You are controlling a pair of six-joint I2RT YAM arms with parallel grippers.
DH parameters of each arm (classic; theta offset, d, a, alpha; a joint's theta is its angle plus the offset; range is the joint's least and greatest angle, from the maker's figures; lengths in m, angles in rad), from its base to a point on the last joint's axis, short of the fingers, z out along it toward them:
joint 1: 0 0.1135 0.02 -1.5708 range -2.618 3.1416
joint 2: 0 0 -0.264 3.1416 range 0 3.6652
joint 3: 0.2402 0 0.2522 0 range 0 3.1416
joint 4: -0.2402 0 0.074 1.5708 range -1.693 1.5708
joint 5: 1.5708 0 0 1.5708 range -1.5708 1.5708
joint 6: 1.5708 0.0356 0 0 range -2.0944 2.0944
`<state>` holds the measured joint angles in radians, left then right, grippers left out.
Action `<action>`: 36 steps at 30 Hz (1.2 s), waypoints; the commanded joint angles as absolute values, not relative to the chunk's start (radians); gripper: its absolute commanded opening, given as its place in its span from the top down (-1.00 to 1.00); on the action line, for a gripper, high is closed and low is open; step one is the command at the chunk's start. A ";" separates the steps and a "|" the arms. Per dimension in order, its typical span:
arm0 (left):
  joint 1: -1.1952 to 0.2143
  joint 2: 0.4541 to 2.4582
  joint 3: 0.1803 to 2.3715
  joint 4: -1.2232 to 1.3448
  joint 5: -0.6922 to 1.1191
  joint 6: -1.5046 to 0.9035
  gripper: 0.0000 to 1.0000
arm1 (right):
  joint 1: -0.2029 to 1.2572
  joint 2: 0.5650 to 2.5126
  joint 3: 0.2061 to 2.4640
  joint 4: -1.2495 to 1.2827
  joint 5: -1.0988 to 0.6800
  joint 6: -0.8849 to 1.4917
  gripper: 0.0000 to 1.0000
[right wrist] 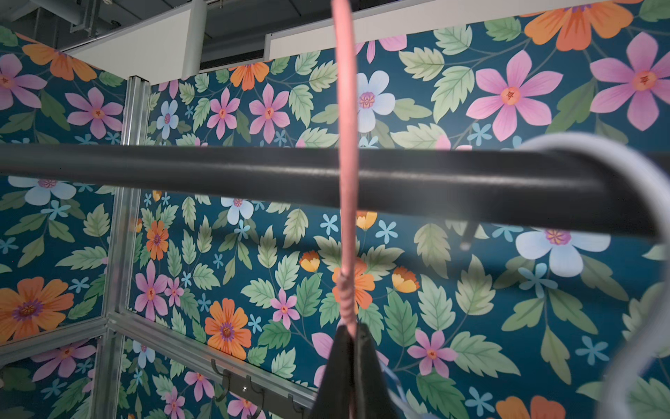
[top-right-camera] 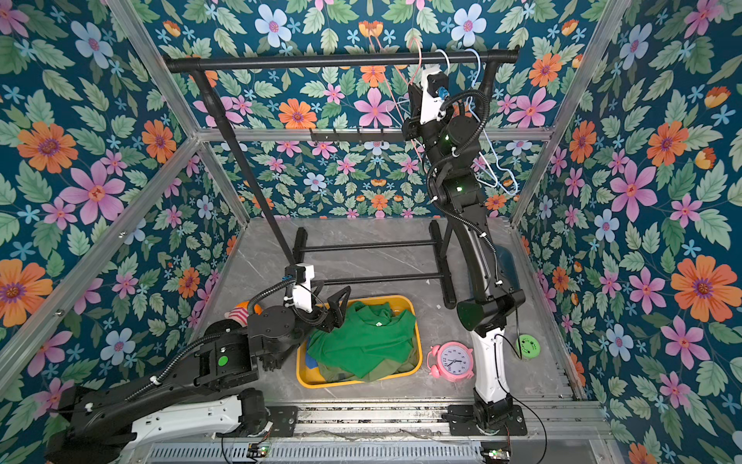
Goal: Remove the clothespins securing tank tops to the hanger
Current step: Place the hanger on the clothesline.
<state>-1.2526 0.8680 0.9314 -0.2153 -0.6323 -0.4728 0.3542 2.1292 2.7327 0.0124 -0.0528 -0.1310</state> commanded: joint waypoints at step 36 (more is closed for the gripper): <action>-1.254 0.730 0.992 -0.279 -0.769 -0.370 -0.98 | 0.354 1.828 2.441 -0.170 -0.248 0.006 -0.99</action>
